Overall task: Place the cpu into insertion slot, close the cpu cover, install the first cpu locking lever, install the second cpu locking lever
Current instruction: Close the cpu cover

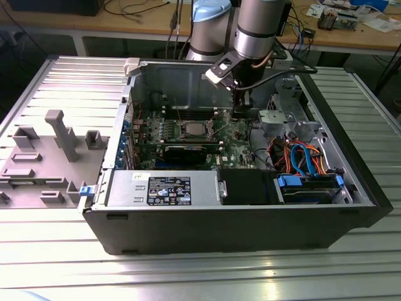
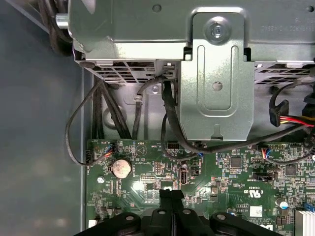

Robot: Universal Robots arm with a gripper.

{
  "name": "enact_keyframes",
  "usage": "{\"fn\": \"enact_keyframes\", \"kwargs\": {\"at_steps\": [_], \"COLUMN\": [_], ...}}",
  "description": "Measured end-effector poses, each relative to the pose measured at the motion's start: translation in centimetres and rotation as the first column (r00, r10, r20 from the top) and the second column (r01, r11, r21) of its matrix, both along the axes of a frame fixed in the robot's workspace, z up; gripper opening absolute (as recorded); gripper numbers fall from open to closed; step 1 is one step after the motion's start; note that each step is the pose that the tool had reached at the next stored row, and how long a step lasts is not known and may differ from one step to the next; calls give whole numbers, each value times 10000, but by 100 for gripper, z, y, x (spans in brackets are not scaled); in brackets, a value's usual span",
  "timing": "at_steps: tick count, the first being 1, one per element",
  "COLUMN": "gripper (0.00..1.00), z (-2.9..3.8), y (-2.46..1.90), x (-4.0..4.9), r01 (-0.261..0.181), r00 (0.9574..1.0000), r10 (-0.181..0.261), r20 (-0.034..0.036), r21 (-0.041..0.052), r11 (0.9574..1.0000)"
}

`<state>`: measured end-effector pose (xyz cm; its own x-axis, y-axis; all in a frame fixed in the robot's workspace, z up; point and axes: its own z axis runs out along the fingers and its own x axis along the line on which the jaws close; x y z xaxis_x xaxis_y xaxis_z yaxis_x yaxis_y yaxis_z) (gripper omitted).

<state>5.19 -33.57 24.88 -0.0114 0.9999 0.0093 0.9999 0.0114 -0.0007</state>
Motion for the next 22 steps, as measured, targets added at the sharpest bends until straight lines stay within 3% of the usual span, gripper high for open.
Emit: {"fn": "enact_keyframes", "kwargs": {"at_steps": [22], "gripper": [11], "z": [-16], "y": [0], "x": [-60], "r01": [-1], "r00": [10000], "r10": [1], "r20": [1], "r21": [0], "r11": [10000]}}
